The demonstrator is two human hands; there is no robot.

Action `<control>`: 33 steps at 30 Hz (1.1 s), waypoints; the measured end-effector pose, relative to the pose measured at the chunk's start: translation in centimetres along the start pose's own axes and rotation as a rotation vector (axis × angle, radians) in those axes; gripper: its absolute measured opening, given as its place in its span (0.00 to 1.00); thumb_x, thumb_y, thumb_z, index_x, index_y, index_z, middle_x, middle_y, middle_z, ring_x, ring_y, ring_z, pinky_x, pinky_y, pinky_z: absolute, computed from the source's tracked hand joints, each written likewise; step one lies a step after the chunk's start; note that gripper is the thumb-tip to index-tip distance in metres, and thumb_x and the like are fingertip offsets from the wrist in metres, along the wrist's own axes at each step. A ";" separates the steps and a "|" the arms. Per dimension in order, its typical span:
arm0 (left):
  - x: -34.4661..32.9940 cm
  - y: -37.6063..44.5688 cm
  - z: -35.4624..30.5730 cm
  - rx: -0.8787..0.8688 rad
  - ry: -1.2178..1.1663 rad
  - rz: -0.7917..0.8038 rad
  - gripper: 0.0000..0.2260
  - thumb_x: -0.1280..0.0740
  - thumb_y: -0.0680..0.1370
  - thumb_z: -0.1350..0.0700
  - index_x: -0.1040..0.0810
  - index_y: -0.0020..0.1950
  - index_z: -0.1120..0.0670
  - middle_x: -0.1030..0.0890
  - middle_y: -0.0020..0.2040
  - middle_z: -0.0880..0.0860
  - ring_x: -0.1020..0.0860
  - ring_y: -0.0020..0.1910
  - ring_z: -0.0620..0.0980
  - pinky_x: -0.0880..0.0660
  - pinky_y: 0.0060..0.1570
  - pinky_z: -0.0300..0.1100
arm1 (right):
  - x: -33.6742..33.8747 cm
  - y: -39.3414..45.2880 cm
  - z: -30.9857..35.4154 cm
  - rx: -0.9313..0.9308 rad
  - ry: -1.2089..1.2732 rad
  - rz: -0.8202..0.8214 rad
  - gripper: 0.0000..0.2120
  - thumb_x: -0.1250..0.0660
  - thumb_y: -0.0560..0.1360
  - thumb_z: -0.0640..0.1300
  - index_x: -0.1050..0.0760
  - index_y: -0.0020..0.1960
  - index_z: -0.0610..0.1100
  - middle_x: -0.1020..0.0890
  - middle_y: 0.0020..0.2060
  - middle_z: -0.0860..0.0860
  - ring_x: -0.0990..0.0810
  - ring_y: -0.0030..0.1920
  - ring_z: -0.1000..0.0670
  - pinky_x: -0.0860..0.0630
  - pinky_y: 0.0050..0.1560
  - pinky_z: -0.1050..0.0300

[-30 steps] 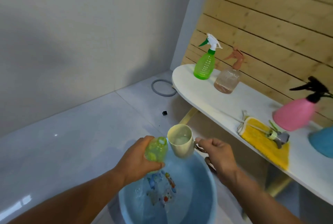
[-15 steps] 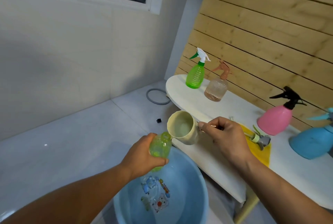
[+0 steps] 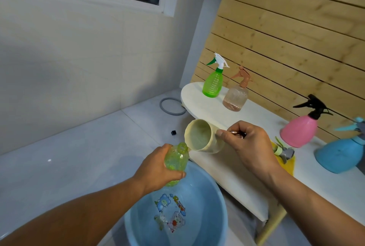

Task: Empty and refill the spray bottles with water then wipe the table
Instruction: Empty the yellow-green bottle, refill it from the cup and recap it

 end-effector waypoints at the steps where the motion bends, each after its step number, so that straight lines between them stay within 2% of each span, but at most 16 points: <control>1: -0.1 0.0 0.0 0.001 0.000 0.003 0.32 0.20 0.61 0.35 0.26 0.61 0.40 0.21 0.56 0.42 0.20 0.53 0.43 0.19 0.54 0.47 | 0.1 0.0 0.2 0.003 -0.008 0.000 0.13 0.22 0.72 0.53 0.20 0.36 0.46 0.23 0.27 0.58 0.29 0.29 0.58 0.34 0.29 0.67; 6: -0.4 0.0 -0.1 0.002 -0.004 0.011 0.30 0.19 0.62 0.36 0.26 0.60 0.39 0.21 0.55 0.41 0.21 0.53 0.41 0.19 0.54 0.45 | 0.3 -0.1 0.7 0.010 -0.063 -0.001 0.13 0.23 0.72 0.53 0.21 0.36 0.47 0.24 0.27 0.56 0.29 0.30 0.57 0.35 0.31 0.61; 11: -0.6 0.0 -0.2 0.005 -0.002 0.011 0.31 0.19 0.63 0.37 0.26 0.61 0.39 0.21 0.56 0.41 0.21 0.54 0.42 0.20 0.53 0.45 | 0.5 0.0 1.1 0.028 -0.096 0.000 0.13 0.23 0.72 0.54 0.21 0.36 0.48 0.24 0.30 0.55 0.27 0.32 0.56 0.35 0.32 0.63; 15: -0.7 -0.1 -0.2 0.005 -0.001 0.011 0.30 0.18 0.63 0.38 0.26 0.60 0.40 0.21 0.55 0.41 0.21 0.53 0.42 0.20 0.52 0.44 | 0.8 0.1 1.3 0.051 -0.119 -0.004 0.13 0.23 0.72 0.54 0.22 0.36 0.49 0.22 0.31 0.55 0.26 0.33 0.55 0.33 0.34 0.58; 18: -0.9 -0.1 -0.2 0.000 0.006 0.015 0.29 0.18 0.64 0.38 0.26 0.59 0.39 0.21 0.54 0.41 0.21 0.52 0.42 0.21 0.49 0.40 | 1.0 0.0 1.6 0.078 -0.149 -0.013 0.12 0.23 0.72 0.54 0.22 0.36 0.50 0.21 0.33 0.54 0.25 0.35 0.55 0.33 0.34 0.59; 22: -1.1 -0.1 -0.3 0.000 -0.003 0.018 0.30 0.17 0.64 0.39 0.26 0.61 0.40 0.21 0.55 0.40 0.21 0.53 0.42 0.22 0.48 0.38 | 1.2 0.0 2.1 0.117 -0.182 -0.020 0.12 0.24 0.72 0.55 0.23 0.36 0.51 0.22 0.35 0.55 0.25 0.38 0.56 0.34 0.34 0.65; 27: -1.3 0.1 -0.5 -0.004 0.012 0.028 0.31 0.18 0.64 0.39 0.27 0.63 0.41 0.21 0.56 0.41 0.21 0.54 0.43 0.21 0.50 0.39 | 1.3 0.0 2.5 0.146 -0.221 -0.032 0.13 0.24 0.72 0.55 0.24 0.35 0.53 0.23 0.35 0.55 0.25 0.39 0.56 0.34 0.35 0.61; 33: -1.2 0.2 -0.6 -0.006 0.026 0.019 0.30 0.18 0.65 0.39 0.27 0.61 0.40 0.22 0.55 0.41 0.21 0.53 0.42 0.21 0.49 0.39 | 1.3 -0.1 3.2 0.178 -0.254 -0.037 0.11 0.24 0.72 0.54 0.23 0.37 0.51 0.23 0.36 0.54 0.25 0.38 0.55 0.34 0.36 0.61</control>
Point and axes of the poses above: each hand's wrist, its own y-axis towards the middle knuckle, its own x-axis out of the back of the hand, z = x × y, the point moved 10 cm from there along y, towards the middle knuckle
